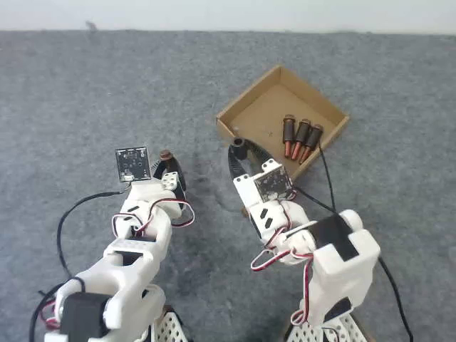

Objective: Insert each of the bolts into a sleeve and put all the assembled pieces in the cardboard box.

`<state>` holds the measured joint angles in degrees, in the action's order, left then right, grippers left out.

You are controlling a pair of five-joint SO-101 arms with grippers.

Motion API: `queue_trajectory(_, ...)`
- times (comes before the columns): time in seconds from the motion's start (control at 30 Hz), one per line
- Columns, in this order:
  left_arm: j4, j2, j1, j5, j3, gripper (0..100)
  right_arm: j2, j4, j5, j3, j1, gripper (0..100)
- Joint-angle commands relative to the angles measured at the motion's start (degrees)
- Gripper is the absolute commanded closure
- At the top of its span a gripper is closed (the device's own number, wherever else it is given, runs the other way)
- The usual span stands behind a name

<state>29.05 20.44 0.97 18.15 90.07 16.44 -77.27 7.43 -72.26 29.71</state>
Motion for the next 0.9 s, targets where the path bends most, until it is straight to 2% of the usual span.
queue_trajectory(0.0,4.2,2.1,0.0,-0.4,0.0,99,-1.4,-4.8,-0.4,-2.7,2.9,99.2)
queue_trajectory(0.1,4.6,2.1,0.0,-0.4,0.2,99,-2.6,-6.3,-0.4,-5.9,5.0,99.2)
queue_trajectory(0.6,4.6,2.1,0.0,-0.4,0.2,99,-4.0,-20.5,-0.4,-21.9,6.4,99.2)
queue_trajectory(0.7,4.7,2.1,0.0,-0.4,0.4,99,-3.6,-19.0,-0.4,-21.8,6.7,99.2)
queue_trajectory(0.87,11.4,2.1,-0.4,-0.2,2.3,99,-3.6,-17.8,-0.4,-21.8,7.1,99.2)
